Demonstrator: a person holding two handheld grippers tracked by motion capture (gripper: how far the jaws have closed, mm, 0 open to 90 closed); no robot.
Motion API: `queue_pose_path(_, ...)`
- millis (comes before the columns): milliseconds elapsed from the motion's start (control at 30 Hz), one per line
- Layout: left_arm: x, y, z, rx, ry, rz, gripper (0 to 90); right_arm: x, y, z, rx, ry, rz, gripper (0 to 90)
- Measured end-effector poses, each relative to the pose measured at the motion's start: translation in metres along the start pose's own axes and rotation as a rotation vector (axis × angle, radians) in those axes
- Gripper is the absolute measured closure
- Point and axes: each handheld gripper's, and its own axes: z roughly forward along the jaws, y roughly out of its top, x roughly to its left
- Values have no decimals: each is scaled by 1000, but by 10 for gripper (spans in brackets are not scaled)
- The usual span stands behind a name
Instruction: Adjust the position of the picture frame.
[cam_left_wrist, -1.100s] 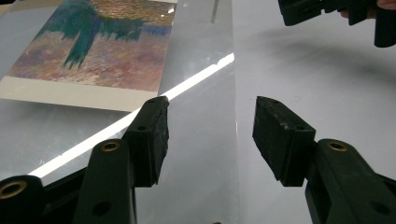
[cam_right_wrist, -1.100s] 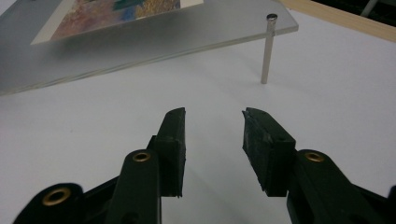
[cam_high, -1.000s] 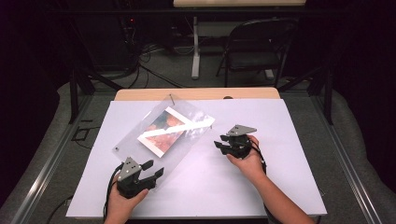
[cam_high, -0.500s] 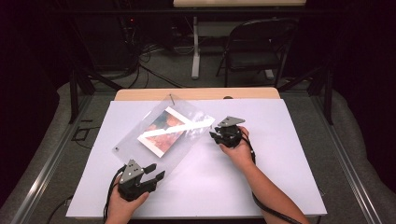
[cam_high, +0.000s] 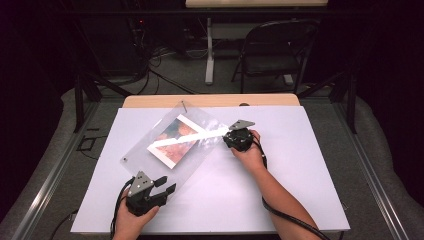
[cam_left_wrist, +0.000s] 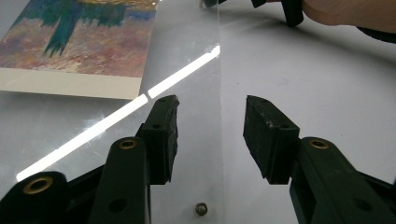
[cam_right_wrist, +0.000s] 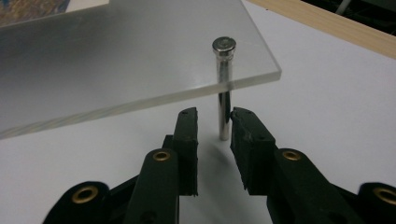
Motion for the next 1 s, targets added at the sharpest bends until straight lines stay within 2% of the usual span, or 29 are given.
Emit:
queue_pose_path(167, 1, 0, 1, 4, -4, -11, 551, -1, 5, 7, -6, 0, 13, 743)
queue_pose_path(300, 1, 0, 1, 4, -9, -13, 555, 0, 10, 11, 16, -17, -11, 789)
queue_pose_path(500, -1, 0, 2, 8, -8, -11, 558, -2, 11, 10, 17, -15, 12, 831)
queue_pose_path(667, -1, 0, 3, 18, -9, -10, 567, -1, 12, 10, 21, -24, -6, 838)
queue_pose_path(1000, -2, 1, 5, 39, -10, -15, 594, 1, 16, 1, 38, -13, -65, 846)
